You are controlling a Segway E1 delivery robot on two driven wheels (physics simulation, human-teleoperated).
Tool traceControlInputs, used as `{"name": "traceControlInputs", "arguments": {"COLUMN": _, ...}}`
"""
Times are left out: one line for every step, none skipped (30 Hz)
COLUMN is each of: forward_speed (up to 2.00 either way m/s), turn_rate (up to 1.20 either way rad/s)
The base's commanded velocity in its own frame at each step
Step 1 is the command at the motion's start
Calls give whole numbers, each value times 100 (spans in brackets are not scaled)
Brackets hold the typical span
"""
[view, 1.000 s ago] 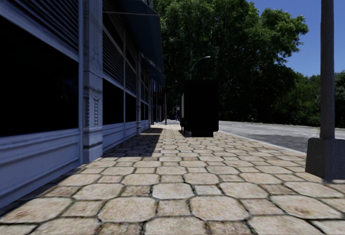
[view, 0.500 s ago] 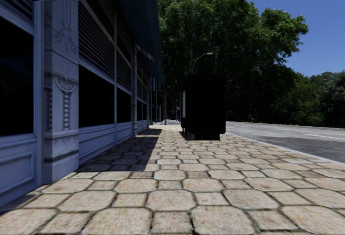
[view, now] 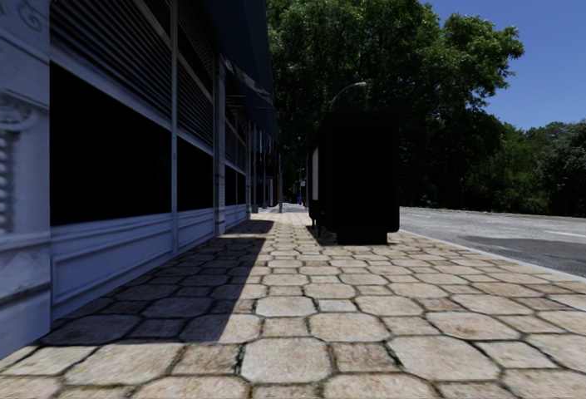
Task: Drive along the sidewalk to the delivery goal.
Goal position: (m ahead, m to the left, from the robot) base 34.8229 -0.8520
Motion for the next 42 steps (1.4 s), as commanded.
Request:
{"name": "traceControlInputs", "arguments": {"forward_speed": 200, "turn_rate": 0}}
{"name": "traceControlInputs", "arguments": {"forward_speed": 200, "turn_rate": 0}}
{"name": "traceControlInputs", "arguments": {"forward_speed": 200, "turn_rate": 0}}
{"name": "traceControlInputs", "arguments": {"forward_speed": 200, "turn_rate": 0}}
{"name": "traceControlInputs", "arguments": {"forward_speed": 200, "turn_rate": 0}}
{"name": "traceControlInputs", "arguments": {"forward_speed": 200, "turn_rate": 0}}
{"name": "traceControlInputs", "arguments": {"forward_speed": 200, "turn_rate": 0}}
{"name": "traceControlInputs", "arguments": {"forward_speed": 200, "turn_rate": 0}}
{"name": "traceControlInputs", "arguments": {"forward_speed": 200, "turn_rate": 0}}
{"name": "traceControlInputs", "arguments": {"forward_speed": 200, "turn_rate": 0}}
{"name": "traceControlInputs", "arguments": {"forward_speed": 200, "turn_rate": 0}}
{"name": "traceControlInputs", "arguments": {"forward_speed": 200, "turn_rate": 0}}
{"name": "traceControlInputs", "arguments": {"forward_speed": 200, "turn_rate": 0}}
{"name": "traceControlInputs", "arguments": {"forward_speed": 200, "turn_rate": 0}}
{"name": "traceControlInputs", "arguments": {"forward_speed": 200, "turn_rate": 0}}
{"name": "traceControlInputs", "arguments": {"forward_speed": 200, "turn_rate": 0}}
{"name": "traceControlInputs", "arguments": {"forward_speed": 200, "turn_rate": 0}}
{"name": "traceControlInputs", "arguments": {"forward_speed": 200, "turn_rate": 0}}
{"name": "traceControlInputs", "arguments": {"forward_speed": 200, "turn_rate": 0}}
{"name": "traceControlInputs", "arguments": {"forward_speed": 200, "turn_rate": 0}}
{"name": "traceControlInputs", "arguments": {"forward_speed": 200, "turn_rate": 0}}
{"name": "traceControlInputs", "arguments": {"forward_speed": 200, "turn_rate": 0}}
{"name": "traceControlInputs", "arguments": {"forward_speed": 200, "turn_rate": 0}}
{"name": "traceControlInputs", "arguments": {"forward_speed": 200, "turn_rate": 0}}
{"name": "traceControlInputs", "arguments": {"forward_speed": 200, "turn_rate": 0}}
{"name": "traceControlInputs", "arguments": {"forward_speed": 200, "turn_rate": 0}}
{"name": "traceControlInputs", "arguments": {"forward_speed": 200, "turn_rate": 0}}
{"name": "traceControlInputs", "arguments": {"forward_speed": 200, "turn_rate": 0}}
{"name": "traceControlInputs", "arguments": {"forward_speed": 200, "turn_rate": 0}}
{"name": "traceControlInputs", "arguments": {"forward_speed": 200, "turn_rate": 0}}
{"name": "traceControlInputs", "arguments": {"forward_speed": 200, "turn_rate": 0}}
{"name": "traceControlInputs", "arguments": {"forward_speed": 200, "turn_rate": 0}}
{"name": "traceControlInputs", "arguments": {"forward_speed": 200, "turn_rate": 0}}
{"name": "traceControlInputs", "arguments": {"forward_speed": 200, "turn_rate": 0}}
{"name": "traceControlInputs", "arguments": {"forward_speed": 200, "turn_rate": 0}}
{"name": "traceControlInputs", "arguments": {"forward_speed": 200, "turn_rate": 0}}
{"name": "traceControlInputs", "arguments": {"forward_speed": 200, "turn_rate": 0}}
{"name": "traceControlInputs", "arguments": {"forward_speed": 200, "turn_rate": 0}}
{"name": "traceControlInputs", "arguments": {"forward_speed": 200, "turn_rate": 0}}
{"name": "traceControlInputs", "arguments": {"forward_speed": 200, "turn_rate": 0}}
{"name": "traceControlInputs", "arguments": {"forward_speed": 200, "turn_rate": 0}}
{"name": "traceControlInputs", "arguments": {"forward_speed": 200, "turn_rate": 0}}
